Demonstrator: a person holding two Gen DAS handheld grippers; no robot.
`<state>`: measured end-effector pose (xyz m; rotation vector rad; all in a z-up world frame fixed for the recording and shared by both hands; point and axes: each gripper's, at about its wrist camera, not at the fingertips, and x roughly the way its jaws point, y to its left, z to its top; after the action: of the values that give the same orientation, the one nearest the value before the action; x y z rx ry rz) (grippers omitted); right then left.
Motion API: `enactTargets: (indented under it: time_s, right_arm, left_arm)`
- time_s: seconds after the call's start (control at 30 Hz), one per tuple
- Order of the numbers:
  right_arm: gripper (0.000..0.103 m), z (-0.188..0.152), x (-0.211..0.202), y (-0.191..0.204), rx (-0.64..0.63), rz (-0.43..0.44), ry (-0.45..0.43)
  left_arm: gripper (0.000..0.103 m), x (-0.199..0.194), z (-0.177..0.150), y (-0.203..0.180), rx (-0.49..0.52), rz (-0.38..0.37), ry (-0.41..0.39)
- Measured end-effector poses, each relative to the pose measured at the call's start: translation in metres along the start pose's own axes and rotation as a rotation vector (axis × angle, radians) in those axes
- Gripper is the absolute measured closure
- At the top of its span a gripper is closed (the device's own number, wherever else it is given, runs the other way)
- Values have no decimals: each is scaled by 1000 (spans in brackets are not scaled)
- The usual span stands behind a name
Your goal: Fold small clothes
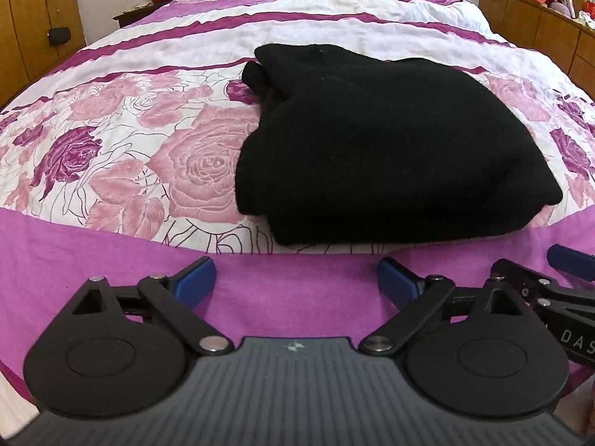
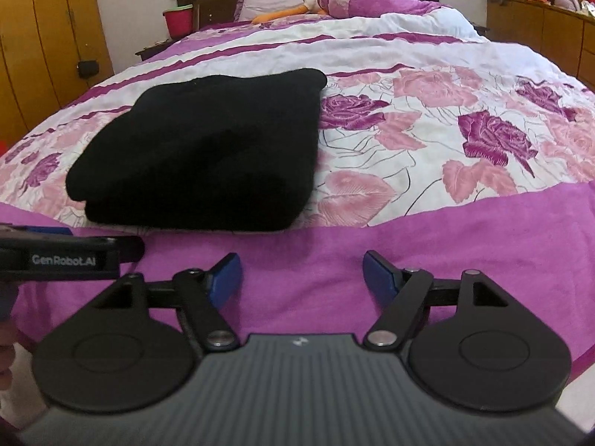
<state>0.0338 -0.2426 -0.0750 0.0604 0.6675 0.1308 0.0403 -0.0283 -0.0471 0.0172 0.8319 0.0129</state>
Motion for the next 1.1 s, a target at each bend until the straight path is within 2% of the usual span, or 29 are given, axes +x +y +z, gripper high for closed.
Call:
enactTargets:
  time_s: [0.33,1.1]
  right_arm:
    - [25,-4,4,-2,12,20,-10]
    - [23,-5,4,-1,15,24,-15]
  left_arm:
    - [0,3,-2,-4,16,19,8]
    - [0,3,-5,-4,20,24,1]
